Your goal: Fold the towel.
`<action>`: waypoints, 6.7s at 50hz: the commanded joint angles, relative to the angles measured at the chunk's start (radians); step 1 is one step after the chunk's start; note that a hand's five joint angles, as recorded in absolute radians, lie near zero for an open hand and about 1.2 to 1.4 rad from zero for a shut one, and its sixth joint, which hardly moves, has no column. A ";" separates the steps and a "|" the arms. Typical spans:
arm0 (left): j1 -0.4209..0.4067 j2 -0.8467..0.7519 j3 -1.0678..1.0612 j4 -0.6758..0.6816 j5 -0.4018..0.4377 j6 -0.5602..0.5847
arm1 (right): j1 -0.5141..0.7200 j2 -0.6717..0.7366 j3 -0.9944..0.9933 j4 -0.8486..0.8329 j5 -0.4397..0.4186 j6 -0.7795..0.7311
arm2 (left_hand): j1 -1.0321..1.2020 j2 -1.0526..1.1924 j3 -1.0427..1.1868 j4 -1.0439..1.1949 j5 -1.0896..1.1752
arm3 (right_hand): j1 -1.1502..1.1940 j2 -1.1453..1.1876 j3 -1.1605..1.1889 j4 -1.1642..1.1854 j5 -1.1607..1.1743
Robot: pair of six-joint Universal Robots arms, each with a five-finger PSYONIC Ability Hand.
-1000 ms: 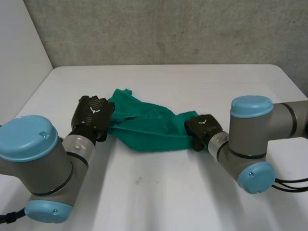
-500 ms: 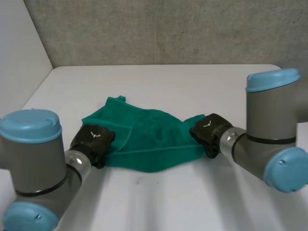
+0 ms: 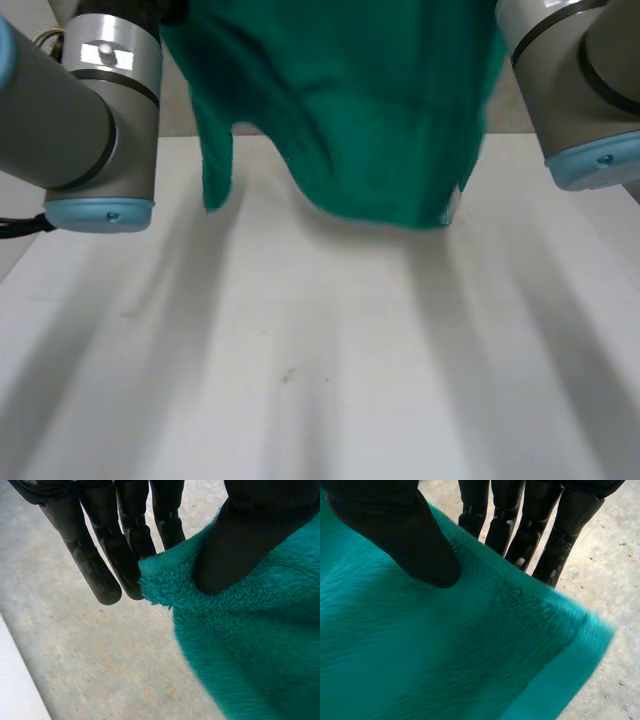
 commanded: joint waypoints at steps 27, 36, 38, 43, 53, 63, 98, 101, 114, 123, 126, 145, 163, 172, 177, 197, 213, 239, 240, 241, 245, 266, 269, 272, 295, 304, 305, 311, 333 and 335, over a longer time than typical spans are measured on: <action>-0.220 0.112 -0.681 -0.502 -0.064 -0.308 | -0.023 0.073 0.680 0.210 -0.041 -0.110 | -0.722 -0.824 -0.818 -0.821 -0.745 | 0.418 0.223 0.216 0.205 0.229; -0.074 0.089 -0.506 -0.497 0.009 -0.111 | -0.020 0.076 0.712 0.187 -0.058 -0.114 | -0.814 -0.916 -0.910 -0.913 -0.836 | 0.418 0.223 0.216 0.205 0.229; -0.041 0.036 -0.469 -0.496 0.078 -0.035 | -0.017 0.076 0.724 0.176 -0.075 -0.114 | -0.834 -0.937 -0.931 -0.934 -0.857 | 0.418 0.223 0.216 0.205 0.229; -0.013 -0.071 -0.414 -0.494 0.229 0.132 | -0.011 0.077 0.735 0.175 -0.081 -0.114 | -0.852 -0.954 -0.948 -0.951 -0.875 | 0.418 0.223 0.216 0.205 0.229; 0.064 -0.161 -0.397 -0.514 0.472 0.383 | -0.019 0.077 0.738 0.173 -0.082 -0.114 | -0.855 -0.957 -0.951 -0.954 -0.878 | 0.418 0.223 0.216 0.205 0.229; 0.101 -0.166 -0.392 -0.626 0.603 0.425 | -0.022 0.079 0.741 0.173 -0.082 -0.116 | -0.820 -0.922 -0.916 -0.919 -0.843 | 0.418 0.223 0.216 0.205 0.229; 0.161 -0.152 -0.398 -0.580 0.465 0.505 | -0.031 0.086 0.731 0.176 -0.064 -0.137 | -0.426 -0.529 -0.523 -0.526 -0.449 | 0.418 0.223 0.216 0.205 0.229; 0.164 -0.147 -0.407 -0.580 0.467 0.505 | -0.031 0.097 0.729 0.178 -0.064 -0.137 | -0.424 -0.526 -0.520 -0.523 -0.446 | 0.418 0.223 0.216 0.205 0.229; 0.161 -0.178 -0.436 -0.570 0.505 0.482 | -0.029 0.103 0.732 0.184 -0.064 -0.147 | -0.438 -0.540 -0.534 -0.537 -0.461 | 0.418 0.223 0.216 0.205 0.229; 0.151 -0.180 -0.440 -0.531 0.568 0.462 | -0.029 0.105 0.734 0.184 -0.064 -0.153 | -0.424 -0.526 -0.520 -0.523 -0.446 | 0.418 0.223 0.216 0.205 0.229; 0.153 -0.184 -0.440 -0.527 0.568 0.448 | -0.029 0.105 0.734 0.184 -0.064 -0.153 | -0.307 -0.409 -0.403 -0.406 -0.329 | 0.418 0.223 0.216 0.205 0.229; 0.204 0.156 -0.476 -0.514 0.370 0.368 | -0.062 -0.081 0.521 0.530 -0.064 -0.295 | 0.301 0.199 0.205 0.202 0.279 | 0.418 0.223 0.216 0.205 0.229; 0.224 0.028 -0.607 -0.631 0.178 0.268 | -0.032 0.218 0.363 0.715 0.016 -0.420 | 0.301 0.199 0.205 0.202 0.279 | 0.418 0.223 0.216 0.205 0.229; 0.224 -0.098 -0.161 -0.511 0.112 0.291 | -0.032 0.255 -0.039 0.562 0.045 -0.357 | 0.301 0.199 0.205 0.202 0.279 | 0.418 0.223 0.216 0.205 0.229; 0.224 -0.103 0.157 -0.236 0.105 0.276 | -0.031 0.226 -0.291 0.287 0.042 -0.207 | 0.301 0.199 0.205 0.202 0.279 | 0.418 0.223 0.216 0.205 0.229; 0.242 0.046 -0.442 -0.025 0.100 0.110 | -0.048 -0.004 0.379 0.153 -0.042 -0.154 | 0.301 0.199 0.205 0.202 0.279 | 0.418 0.223 0.216 0.205 0.229; 0.234 -0.055 -0.706 -0.027 0.104 0.107 | -0.068 0.180 0.652 0.161 -0.049 -0.061 | 0.301 0.199 0.205 0.202 0.279 | 0.418 0.223 0.216 0.205 0.229; 0.247 -0.045 -0.710 -0.027 0.104 0.104 | -0.181 0.155 0.761 0.006 -0.055 0.261 | 0.301 0.199 0.205 0.202 0.279 | -0.238 -0.434 -0.441 -0.451 -0.428; 0.248 -0.045 -0.708 -0.027 0.104 0.104 | -0.183 0.157 0.757 0.008 -0.055 0.258 | 0.301 0.199 0.205 0.202 0.279 | -0.238 -0.434 -0.441 -0.451 -0.428; 0.248 -0.045 -0.708 -0.025 0.104 0.104 | -0.184 0.165 0.745 0.006 -0.055 0.257 | 0.301 0.199 0.205 0.202 0.279 | -0.227 -0.422 -0.429 -0.439 -0.416; 0.250 -0.048 -0.703 -0.025 0.106 0.104 | -0.207 0.188 0.718 0.011 -0.056 0.254 | 0.301 0.199 0.205 0.202 0.279 | -0.075 -0.270 -0.277 -0.287 -0.264; 0.429 -0.065 -0.667 -0.229 0.367 0.115 | -0.243 0.197 0.695 0.058 -0.114 0.094 | -0.512 -0.614 -0.608 -0.611 -0.534 | 0.418 0.223 0.216 0.205 0.229; 0.469 -0.063 -0.657 -0.234 0.397 0.110 | -0.241 0.195 0.697 0.069 -0.116 0.093 | -0.509 -0.611 -0.605 -0.608 -0.531 | 0.418 0.223 0.216 0.205 0.229; 0.493 -0.063 -0.656 -0.235 0.430 0.107 | -0.243 0.198 0.698 0.069 -0.118 0.091 | -0.509 -0.611 -0.605 -0.608 -0.531 | 0.418 0.223 0.216 0.205 0.229; 0.492 -0.097 -0.656 -0.243 0.473 -0.063 | -0.235 0.201 0.695 0.069 -0.118 0.090 | -0.532 -0.634 -0.628 -0.631 -0.555 | 0.418 0.223 0.216 0.205 0.229; 0.477 -0.144 -0.634 -0.235 0.470 -0.060 | -0.235 0.201 0.697 0.069 -0.118 0.090 | -0.520 -0.623 -0.617 -0.620 -0.543 | 0.418 0.223 0.216 0.205 0.229; 0.474 -0.152 -0.630 -0.235 0.470 -0.060 | -0.235 0.201 0.697 0.069 -0.118 0.090 | -0.520 -0.623 -0.617 -0.620 -0.543 | 0.418 0.223 0.216 0.205 0.229; 0.460 -0.209 -0.585 -0.232 0.460 -0.060 | -0.238 0.201 0.695 0.069 -0.118 0.090 | -0.482 -0.585 -0.579 -0.582 -0.505 | 0.418 0.223 0.216 0.205 0.229; 0.464 0.201 -0.739 -0.330 0.324 0.011 | -0.229 0.022 0.689 0.501 -0.088 -0.341 | 0.301 0.199 0.205 0.202 0.279 | 0.418 0.223 0.216 0.205 0.229; 0.471 0.221 -0.752 -0.353 0.324 0.034 | -0.232 0.016 0.694 0.541 -0.081 -0.371 | 0.301 0.199 0.205 0.202 0.279 | 0.418 0.223 0.216 0.205 0.229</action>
